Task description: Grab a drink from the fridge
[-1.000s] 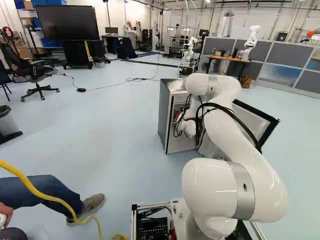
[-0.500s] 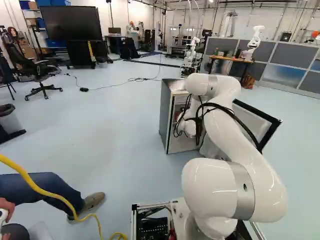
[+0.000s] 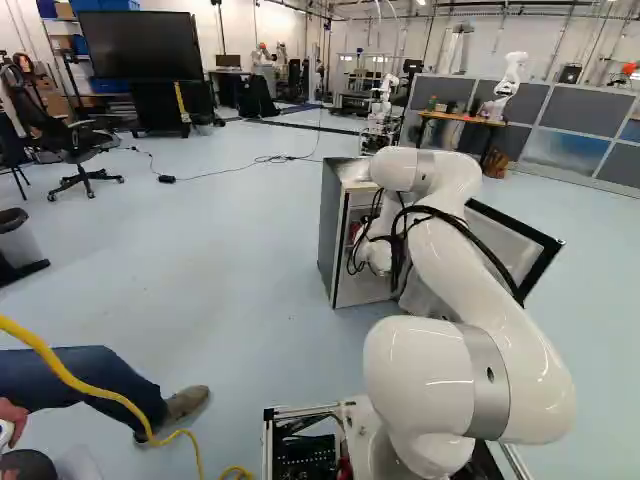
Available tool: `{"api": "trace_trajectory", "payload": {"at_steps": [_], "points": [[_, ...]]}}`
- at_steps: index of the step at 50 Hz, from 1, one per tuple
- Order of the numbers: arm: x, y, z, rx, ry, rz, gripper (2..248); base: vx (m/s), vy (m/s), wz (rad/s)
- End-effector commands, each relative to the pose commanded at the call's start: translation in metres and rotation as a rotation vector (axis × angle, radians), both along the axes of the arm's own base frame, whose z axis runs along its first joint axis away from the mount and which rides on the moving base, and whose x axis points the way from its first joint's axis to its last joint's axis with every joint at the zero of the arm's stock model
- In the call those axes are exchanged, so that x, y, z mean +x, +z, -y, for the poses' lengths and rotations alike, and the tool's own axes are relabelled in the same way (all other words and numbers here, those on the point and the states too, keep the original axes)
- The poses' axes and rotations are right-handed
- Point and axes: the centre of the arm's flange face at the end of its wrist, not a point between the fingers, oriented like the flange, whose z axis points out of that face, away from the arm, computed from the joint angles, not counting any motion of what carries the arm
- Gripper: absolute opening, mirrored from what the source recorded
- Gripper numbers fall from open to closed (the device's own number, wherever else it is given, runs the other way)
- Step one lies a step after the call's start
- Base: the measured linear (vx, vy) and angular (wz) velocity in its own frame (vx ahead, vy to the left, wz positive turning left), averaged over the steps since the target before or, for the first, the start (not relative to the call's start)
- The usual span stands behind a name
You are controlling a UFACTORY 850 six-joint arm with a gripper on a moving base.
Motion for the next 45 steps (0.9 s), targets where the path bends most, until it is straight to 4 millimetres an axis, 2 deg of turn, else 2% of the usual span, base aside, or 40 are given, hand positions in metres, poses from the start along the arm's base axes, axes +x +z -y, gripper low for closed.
{"api": "trace_trajectory", "payload": {"at_steps": [45], "points": [[0.0,0.0,0.0,0.0,0.0,0.0,247,0.039,0.0,-0.003]]}}
